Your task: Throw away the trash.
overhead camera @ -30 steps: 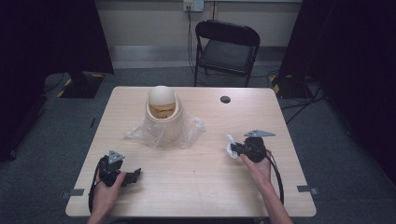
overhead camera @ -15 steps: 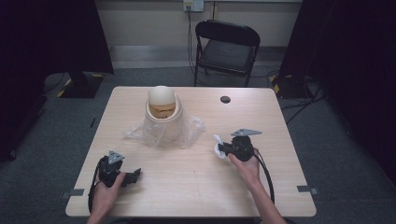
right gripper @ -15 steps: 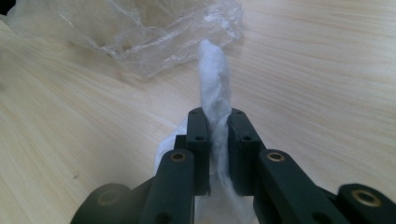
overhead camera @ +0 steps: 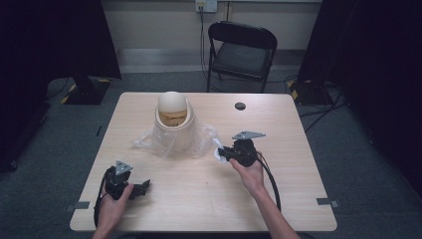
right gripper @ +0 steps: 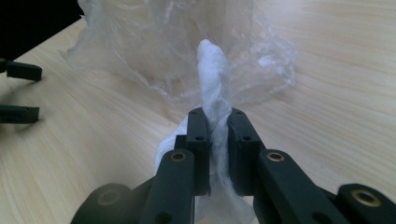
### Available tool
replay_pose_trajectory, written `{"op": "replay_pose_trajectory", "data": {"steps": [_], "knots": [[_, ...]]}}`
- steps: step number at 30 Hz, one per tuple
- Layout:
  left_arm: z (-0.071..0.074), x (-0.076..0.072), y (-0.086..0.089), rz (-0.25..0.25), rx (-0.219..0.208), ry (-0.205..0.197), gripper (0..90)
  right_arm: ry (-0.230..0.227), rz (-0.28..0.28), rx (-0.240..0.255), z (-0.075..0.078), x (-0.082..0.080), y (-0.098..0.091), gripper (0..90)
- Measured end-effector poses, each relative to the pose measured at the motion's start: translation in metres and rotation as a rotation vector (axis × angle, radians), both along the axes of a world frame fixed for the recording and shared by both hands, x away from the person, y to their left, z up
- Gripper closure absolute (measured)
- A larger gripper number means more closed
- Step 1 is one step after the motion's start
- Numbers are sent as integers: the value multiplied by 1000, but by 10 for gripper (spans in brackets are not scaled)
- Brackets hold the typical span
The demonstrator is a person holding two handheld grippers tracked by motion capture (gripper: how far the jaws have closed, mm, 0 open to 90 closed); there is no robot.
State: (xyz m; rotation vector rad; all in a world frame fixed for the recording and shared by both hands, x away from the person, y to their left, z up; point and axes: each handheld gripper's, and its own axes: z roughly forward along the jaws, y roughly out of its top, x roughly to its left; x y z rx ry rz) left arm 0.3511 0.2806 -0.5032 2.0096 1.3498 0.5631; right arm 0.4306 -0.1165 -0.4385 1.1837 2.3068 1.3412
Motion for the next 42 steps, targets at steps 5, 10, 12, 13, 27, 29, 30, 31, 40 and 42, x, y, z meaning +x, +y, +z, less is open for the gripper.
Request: {"op": "replay_pose_trajectory", "data": {"steps": [5,10,12,13,27,29,30,31,40,42], "knots": [[0,0,0,0,1,-1,4,-16,20,9,9,2,13,815],[0,0,0,0,1,-1,4,-28,44,15,19,5,26,815],[0,0,0,0,1,-1,4,-33,51,19,23,6,32,815],[0,0,0,0,1,-1,4,-35,55,22,25,7,34,815],[0,0,0,-1,1,0,4,-47,114,39,45,19,67,816],[0,0,0,-1,1,0,4,-45,116,45,47,22,71,816],[0,0,0,-1,1,0,4,-46,118,45,49,23,74,816],[0,0,0,-1,2,0,4,-46,118,45,49,23,74,816],[0,0,0,-1,1,0,4,-57,150,58,63,36,102,816],[0,0,0,0,1,0,4,-61,154,58,66,40,107,816]]}}
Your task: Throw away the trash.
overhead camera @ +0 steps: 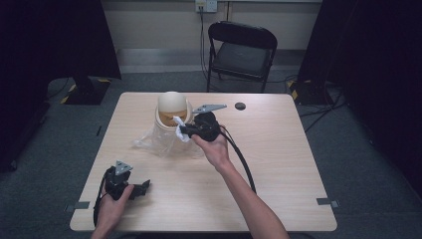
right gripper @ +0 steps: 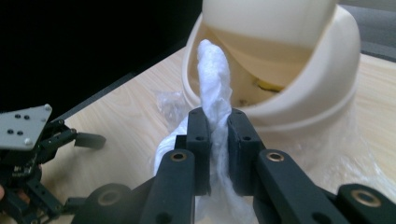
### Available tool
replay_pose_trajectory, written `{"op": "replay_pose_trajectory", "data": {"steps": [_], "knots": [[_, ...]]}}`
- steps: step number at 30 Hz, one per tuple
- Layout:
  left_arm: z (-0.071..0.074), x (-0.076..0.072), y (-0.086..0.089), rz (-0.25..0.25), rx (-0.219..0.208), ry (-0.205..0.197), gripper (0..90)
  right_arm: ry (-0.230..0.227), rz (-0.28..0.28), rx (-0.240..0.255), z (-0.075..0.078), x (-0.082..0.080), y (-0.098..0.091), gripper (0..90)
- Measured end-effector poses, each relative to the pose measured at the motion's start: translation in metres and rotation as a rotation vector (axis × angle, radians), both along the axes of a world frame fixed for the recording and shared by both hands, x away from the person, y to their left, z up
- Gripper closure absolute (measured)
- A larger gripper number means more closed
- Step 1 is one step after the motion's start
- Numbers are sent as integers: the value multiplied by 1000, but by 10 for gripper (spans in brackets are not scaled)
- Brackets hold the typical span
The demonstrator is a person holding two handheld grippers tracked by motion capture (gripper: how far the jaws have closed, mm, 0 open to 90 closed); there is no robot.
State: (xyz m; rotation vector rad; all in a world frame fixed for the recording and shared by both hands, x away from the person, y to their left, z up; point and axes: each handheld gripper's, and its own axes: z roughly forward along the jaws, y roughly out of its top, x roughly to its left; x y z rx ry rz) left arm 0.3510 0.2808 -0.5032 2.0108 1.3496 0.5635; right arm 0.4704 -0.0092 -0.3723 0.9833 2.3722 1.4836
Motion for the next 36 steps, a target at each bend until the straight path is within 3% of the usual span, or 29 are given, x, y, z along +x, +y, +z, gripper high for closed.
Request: {"op": "replay_pose_trajectory", "data": {"steps": [12,19,32,36], "knots": [[0,0,0,-1,0,0,4,14,-3,5,6,24,19,816],[0,0,0,-2,1,-2,4,25,-18,-32,4,35,29,818],[0,0,0,-1,0,-3,4,60,-42,-56,-4,49,39,819],[0,-1,0,-1,0,-3,4,49,-43,-82,-6,50,45,818]]}}
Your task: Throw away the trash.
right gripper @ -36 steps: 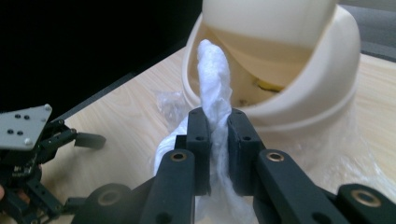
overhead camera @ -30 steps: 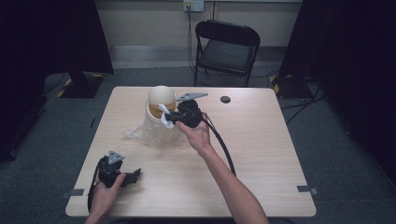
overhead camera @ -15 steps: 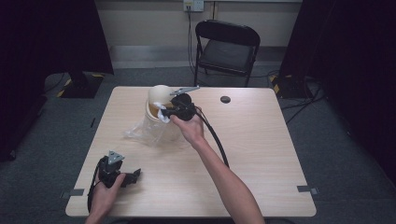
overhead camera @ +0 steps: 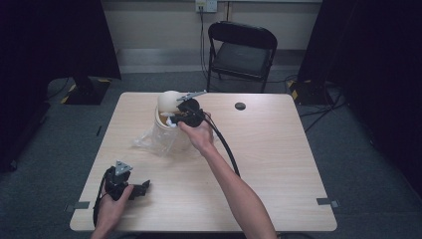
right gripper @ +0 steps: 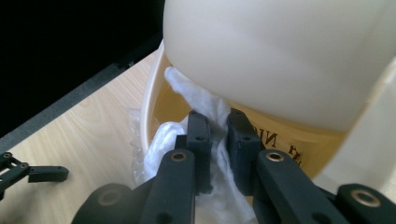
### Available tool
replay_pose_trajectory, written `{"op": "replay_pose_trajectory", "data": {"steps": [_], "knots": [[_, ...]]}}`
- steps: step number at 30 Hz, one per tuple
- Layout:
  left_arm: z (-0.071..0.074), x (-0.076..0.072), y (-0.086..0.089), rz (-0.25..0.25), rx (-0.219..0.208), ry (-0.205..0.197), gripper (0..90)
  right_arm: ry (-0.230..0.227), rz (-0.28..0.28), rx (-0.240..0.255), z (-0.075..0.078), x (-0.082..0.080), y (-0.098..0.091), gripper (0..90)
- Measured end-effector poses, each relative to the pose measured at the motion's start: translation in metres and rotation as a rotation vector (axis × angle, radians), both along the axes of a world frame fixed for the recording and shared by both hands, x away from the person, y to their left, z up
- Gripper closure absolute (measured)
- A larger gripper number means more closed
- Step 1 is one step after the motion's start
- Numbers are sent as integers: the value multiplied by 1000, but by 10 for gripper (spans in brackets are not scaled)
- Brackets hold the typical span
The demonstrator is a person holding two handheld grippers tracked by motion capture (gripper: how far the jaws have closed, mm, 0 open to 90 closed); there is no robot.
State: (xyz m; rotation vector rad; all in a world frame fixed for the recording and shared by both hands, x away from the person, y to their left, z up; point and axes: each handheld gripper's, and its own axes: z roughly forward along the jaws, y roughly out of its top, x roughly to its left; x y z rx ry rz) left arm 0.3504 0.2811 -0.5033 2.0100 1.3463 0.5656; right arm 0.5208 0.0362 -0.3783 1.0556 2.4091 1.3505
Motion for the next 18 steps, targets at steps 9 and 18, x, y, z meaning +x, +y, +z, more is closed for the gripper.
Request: {"op": "replay_pose_trajectory", "data": {"steps": [9,18], "knots": [[0,0,0,-5,4,2,4,-3,-7,-72,-1,2,9,794],[0,0,0,-2,-2,1,4,-28,-3,-166,-1,-1,17,760]]}}
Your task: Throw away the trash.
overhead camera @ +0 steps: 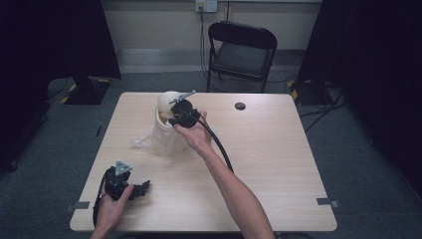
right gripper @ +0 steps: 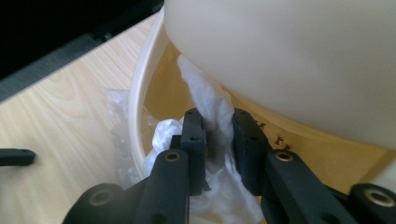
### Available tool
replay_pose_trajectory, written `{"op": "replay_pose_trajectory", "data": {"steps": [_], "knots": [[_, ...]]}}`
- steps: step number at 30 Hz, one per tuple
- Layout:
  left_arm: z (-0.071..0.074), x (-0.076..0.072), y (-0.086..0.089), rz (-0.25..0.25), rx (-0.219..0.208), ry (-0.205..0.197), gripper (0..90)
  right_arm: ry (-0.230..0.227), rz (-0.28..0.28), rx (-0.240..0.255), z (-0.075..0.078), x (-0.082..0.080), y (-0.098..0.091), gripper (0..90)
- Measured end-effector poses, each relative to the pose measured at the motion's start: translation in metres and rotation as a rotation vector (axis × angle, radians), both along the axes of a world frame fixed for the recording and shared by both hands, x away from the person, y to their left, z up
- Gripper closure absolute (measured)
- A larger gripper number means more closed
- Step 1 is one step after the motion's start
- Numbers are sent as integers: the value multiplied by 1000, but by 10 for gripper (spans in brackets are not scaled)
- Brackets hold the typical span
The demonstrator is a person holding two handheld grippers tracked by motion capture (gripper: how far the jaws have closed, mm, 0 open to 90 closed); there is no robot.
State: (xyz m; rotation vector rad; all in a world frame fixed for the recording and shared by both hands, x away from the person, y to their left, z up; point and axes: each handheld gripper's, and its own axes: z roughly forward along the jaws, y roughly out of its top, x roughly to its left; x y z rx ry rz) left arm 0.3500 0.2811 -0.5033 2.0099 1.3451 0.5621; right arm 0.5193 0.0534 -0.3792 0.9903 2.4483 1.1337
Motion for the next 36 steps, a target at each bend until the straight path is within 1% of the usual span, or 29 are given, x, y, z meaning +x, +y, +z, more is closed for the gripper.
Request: {"op": "replay_pose_trajectory", "data": {"steps": [2,3,4,5,6,7,8,9,12,14,16,17,18,19,20,21,22,23,25,29,30,32,34,36], "knots": [[0,0,0,0,0,0,4,2,-2,2,0,0,1,749],[0,0,0,-1,2,0,4,-9,-16,-11,0,-1,1,713],[0,0,1,-4,9,1,4,-10,-24,-7,0,-1,2,690],[0,0,0,-3,6,1,4,-9,-30,-4,0,0,1,668],[0,0,0,0,0,0,4,-6,-31,21,1,-1,0,633],[0,0,0,-3,7,1,4,5,-30,51,2,0,-1,609],[0,0,0,-3,7,1,4,11,-33,69,3,0,-3,594],[0,0,0,1,-3,1,4,11,-33,69,3,0,-3,594],[0,0,0,-3,6,1,4,13,-30,82,4,-1,-5,568],[0,0,0,3,-6,0,4,17,-39,87,4,-2,-4,550],[0,0,0,1,-3,0,4,17,-45,90,4,-4,-3,542],[0,0,0,-4,7,1,4,20,-44,97,5,-4,-4,539],[0,0,0,1,-2,1,4,24,-46,105,5,-4,-5,533],[0,0,0,-3,7,1,4,31,-46,116,6,-4,-7,524],[0,0,0,-3,7,1,4,36,-46,132,6,-4,-8,503],[0,0,0,0,-2,1,4,36,-46,132,6,-4,-8,503],[0,0,0,0,-2,1,4,51,-54,154,7,-4,-12,445],[0,0,0,0,-2,1,4,65,-52,168,7,-4,-13,442],[0,0,0,1,-2,1,4,63,-46,174,7,-4,-14,446],[0,0,0,0,-2,1,4,66,-45,185,10,-7,-15,371],[0,0,0,-4,7,1,4,64,-40,188,10,-8,-15,367],[0,0,0,-4,7,1,4,61,-39,195,12,-10,-17,362],[0,0,0,1,-2,1,4,61,-40,207,14,-12,-20,359],[0,0,0,0,-2,1,4,58,-37,212,14,-13,-22,359]]}}
